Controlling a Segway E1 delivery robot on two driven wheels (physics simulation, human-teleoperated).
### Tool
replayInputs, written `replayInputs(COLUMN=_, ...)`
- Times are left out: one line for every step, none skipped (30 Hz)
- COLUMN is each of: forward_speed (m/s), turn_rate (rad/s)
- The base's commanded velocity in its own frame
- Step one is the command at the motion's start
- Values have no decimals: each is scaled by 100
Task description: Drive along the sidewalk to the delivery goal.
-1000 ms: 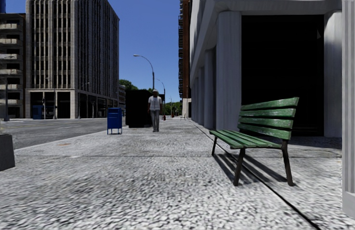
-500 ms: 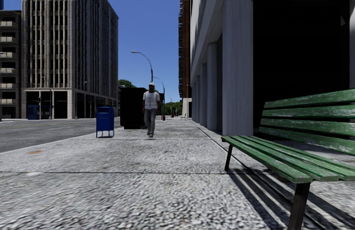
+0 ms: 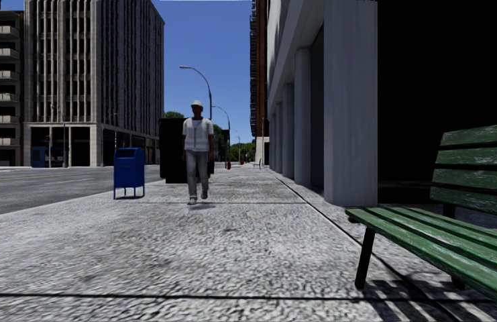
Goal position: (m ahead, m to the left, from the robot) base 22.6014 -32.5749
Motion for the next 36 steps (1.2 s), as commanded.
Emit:
replayInputs(forward_speed=200, turn_rate=0)
replayInputs(forward_speed=200, turn_rate=0)
replayInputs(forward_speed=200, turn_rate=0)
replayInputs(forward_speed=200, turn_rate=0)
replayInputs(forward_speed=200, turn_rate=0)
replayInputs(forward_speed=200, turn_rate=0)
replayInputs(forward_speed=200, turn_rate=0)
replayInputs(forward_speed=200, turn_rate=0)
replayInputs(forward_speed=200, turn_rate=0)
replayInputs(forward_speed=200, turn_rate=0)
replayInputs(forward_speed=200, turn_rate=0)
replayInputs(forward_speed=200, turn_rate=0)
replayInputs(forward_speed=200, turn_rate=0)
replayInputs(forward_speed=200, turn_rate=0)
replayInputs(forward_speed=200, turn_rate=0)
replayInputs(forward_speed=200, turn_rate=0)
replayInputs(forward_speed=198, turn_rate=-10)
replayInputs(forward_speed=198, turn_rate=-10)
replayInputs(forward_speed=180, turn_rate=-20)
replayInputs(forward_speed=162, turn_rate=-36)
replayInputs(forward_speed=149, turn_rate=-46)
replayInputs(forward_speed=141, turn_rate=-55)
replayInputs(forward_speed=141, turn_rate=-55)
replayInputs(forward_speed=137, turn_rate=-61)
replayInputs(forward_speed=135, turn_rate=-63)
replayInputs(forward_speed=134, turn_rate=-64)
replayInputs(forward_speed=134, turn_rate=-64)
replayInputs(forward_speed=134, turn_rate=-64)
replayInputs(forward_speed=134, turn_rate=-64)
replayInputs(forward_speed=134, turn_rate=-64)
replayInputs(forward_speed=134, turn_rate=-64)
replayInputs(forward_speed=134, turn_rate=-64)
replayInputs(forward_speed=134, turn_rate=-64)
replayInputs(forward_speed=134, turn_rate=-64)
replayInputs(forward_speed=136, turn_rate=-64)
replayInputs(forward_speed=136, turn_rate=-64)
